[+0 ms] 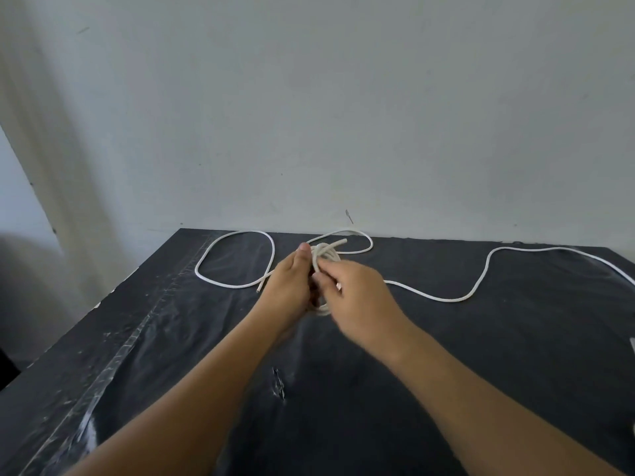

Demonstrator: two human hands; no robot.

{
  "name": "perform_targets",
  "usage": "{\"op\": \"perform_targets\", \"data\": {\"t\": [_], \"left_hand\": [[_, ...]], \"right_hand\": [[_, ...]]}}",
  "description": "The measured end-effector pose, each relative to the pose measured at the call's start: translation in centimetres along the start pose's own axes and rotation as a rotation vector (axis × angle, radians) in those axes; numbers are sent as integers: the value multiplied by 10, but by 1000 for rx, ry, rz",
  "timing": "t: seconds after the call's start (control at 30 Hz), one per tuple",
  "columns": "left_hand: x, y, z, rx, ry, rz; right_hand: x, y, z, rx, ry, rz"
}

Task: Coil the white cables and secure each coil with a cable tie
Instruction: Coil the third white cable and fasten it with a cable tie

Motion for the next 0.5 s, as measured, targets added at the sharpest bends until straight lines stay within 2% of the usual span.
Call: {"op": "perform_targets", "data": {"t": [0.13,0.23,0.3,0.4,0.5], "left_hand": [[13,1,4,-76,150,120],[21,3,3,-60,282,204],[24,3,1,-36,304,219],[22,-2,3,-58,422,211],[14,-10,12,-64,580,165]], "right_hand": [[-3,11,-34,206,216,-9],[3,14,-32,145,269,90],[9,16,-28,64,215,153],[9,24,-31,70,75,164],[-13,33,-28,103,-123,15]]}}
Point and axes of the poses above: each hand's wrist, its own y-axis away from the middle knuckle, its own z-axis out of the back of the hand, x = y × z, the point moved 10 cm from there along -y, towards the middle knuckle, and after that the axes turned 2 degrees about -x, right-handed, at the moved point
